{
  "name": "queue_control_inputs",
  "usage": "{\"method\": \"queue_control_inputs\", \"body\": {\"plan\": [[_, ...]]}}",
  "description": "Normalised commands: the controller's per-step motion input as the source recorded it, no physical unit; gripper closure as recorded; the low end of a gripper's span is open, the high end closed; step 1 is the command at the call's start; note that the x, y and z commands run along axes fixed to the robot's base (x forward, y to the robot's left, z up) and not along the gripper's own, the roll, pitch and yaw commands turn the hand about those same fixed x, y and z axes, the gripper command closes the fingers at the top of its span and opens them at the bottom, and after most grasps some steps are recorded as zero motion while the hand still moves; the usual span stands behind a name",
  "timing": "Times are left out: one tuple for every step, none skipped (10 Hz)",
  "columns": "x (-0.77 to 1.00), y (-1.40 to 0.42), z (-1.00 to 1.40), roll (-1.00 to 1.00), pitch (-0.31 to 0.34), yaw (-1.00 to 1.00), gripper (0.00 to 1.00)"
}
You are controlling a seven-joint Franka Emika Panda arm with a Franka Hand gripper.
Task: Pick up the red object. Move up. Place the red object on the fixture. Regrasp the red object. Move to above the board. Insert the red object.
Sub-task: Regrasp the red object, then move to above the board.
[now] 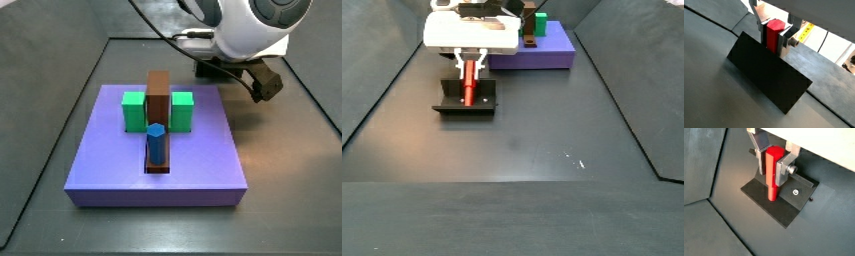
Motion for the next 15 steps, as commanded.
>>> {"method": "queue_control_inputs", "body": {"plan": [[0.00,0.00,0.00,0.00,0.000,0.00,1.00],[0.00,0.00,0.00,0.00,0.000,0.00,1.00],[0.00,0.00,0.00,0.00,0.000,0.00,1.00],[0.00,0.00,0.00,0.00,0.000,0.00,1.00],[0.00,0.00,0.00,0.00,0.000,0.00,1.00],[0.00,0.00,0.00,0.00,0.000,0.00,1.00],[0.00,0.00,0.00,0.00,0.000,0.00,1.00],[0.00,0.00,0.00,0.00,0.000,0.00,1.00],[0.00,0.00,0.00,0.00,0.000,0.00,1.00],[0.00,0.00,0.00,0.00,0.000,0.00,1.00],[0.00,0.00,0.00,0.00,0.000,0.00,1.00],[0.00,0.00,0.00,0.00,0.000,0.00,1.00],[0.00,0.00,0.00,0.00,0.000,0.00,1.00],[0.00,0.00,1.40,0.00,0.000,0.00,1.00],[0.01,0.01,1.40,-0.04,-0.001,0.02,1.00]]}}
